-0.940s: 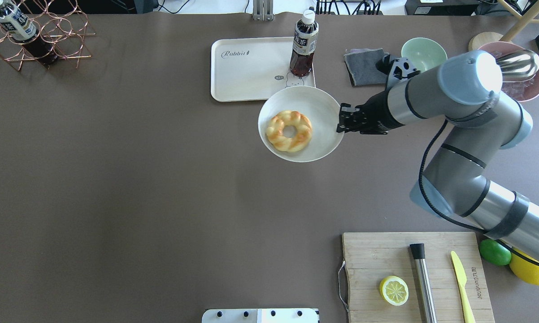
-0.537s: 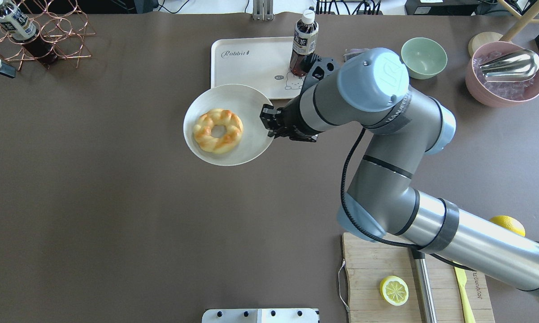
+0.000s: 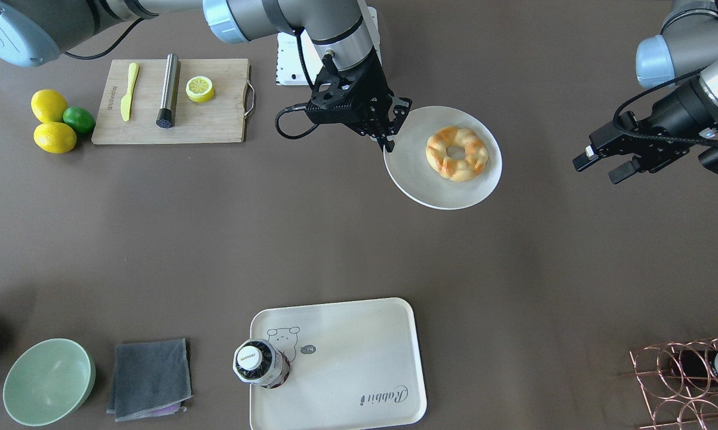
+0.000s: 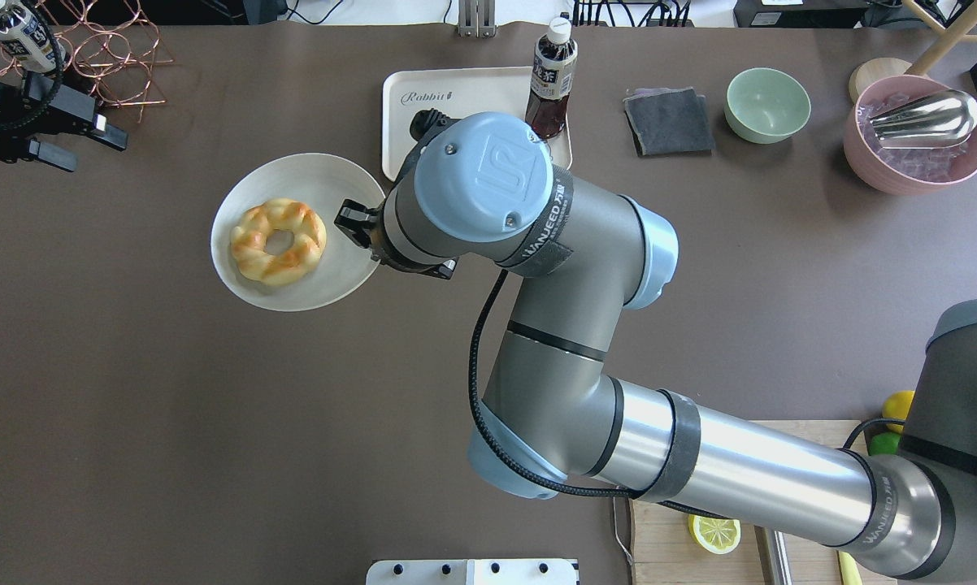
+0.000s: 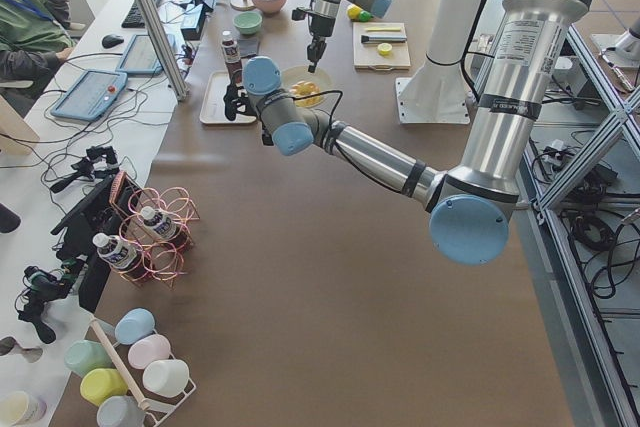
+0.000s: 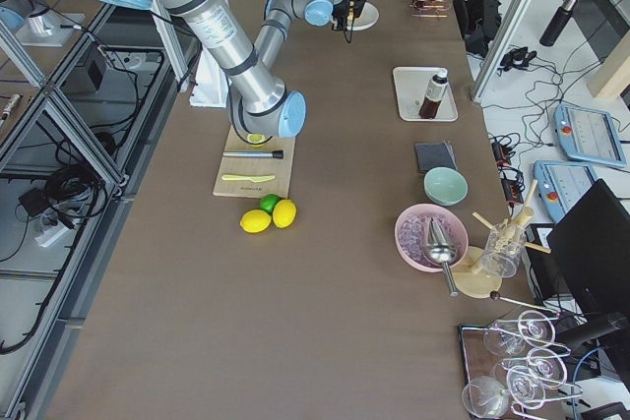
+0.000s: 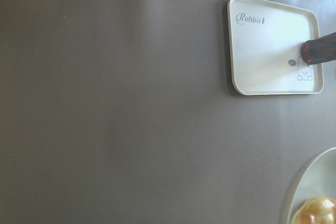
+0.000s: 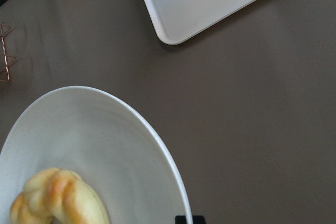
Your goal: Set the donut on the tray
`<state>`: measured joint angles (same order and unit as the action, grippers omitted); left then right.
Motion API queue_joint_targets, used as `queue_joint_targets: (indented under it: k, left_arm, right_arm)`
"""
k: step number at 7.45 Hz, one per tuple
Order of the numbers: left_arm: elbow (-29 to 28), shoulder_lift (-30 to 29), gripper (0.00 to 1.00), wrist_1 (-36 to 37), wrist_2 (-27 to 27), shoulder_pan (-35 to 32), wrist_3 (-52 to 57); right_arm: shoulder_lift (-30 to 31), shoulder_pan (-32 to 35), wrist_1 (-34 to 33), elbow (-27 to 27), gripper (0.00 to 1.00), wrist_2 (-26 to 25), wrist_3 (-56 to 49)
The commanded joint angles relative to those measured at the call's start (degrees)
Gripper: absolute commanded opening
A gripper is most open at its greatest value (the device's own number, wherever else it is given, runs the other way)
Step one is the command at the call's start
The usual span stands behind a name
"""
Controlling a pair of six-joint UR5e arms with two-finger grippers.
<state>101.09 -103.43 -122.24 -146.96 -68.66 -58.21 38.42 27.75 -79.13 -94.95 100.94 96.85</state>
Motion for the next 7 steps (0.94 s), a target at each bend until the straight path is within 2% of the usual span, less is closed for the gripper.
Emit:
queue_joint_targets:
  k: [1, 2, 7]
  left_arm:
    - [0.2, -2.1, 0.77, -0.1, 3.4, 3.2, -3.6]
    - [0.2, -2.2, 0.73, -0.1, 3.4, 3.2, -3.6]
    - [3.0, -0.9, 0.7, -0.2, 3.5, 5.4, -3.3]
  right_arm:
    - [-4.4, -2.7, -0.2, 2.7, 0.0, -4.1, 3.3]
    - [-5.4, -3.0, -0.2, 3.6, 0.0, -4.7, 3.6]
    - [-7.7, -2.0, -0.1, 6.2, 0.0, -5.3, 3.4]
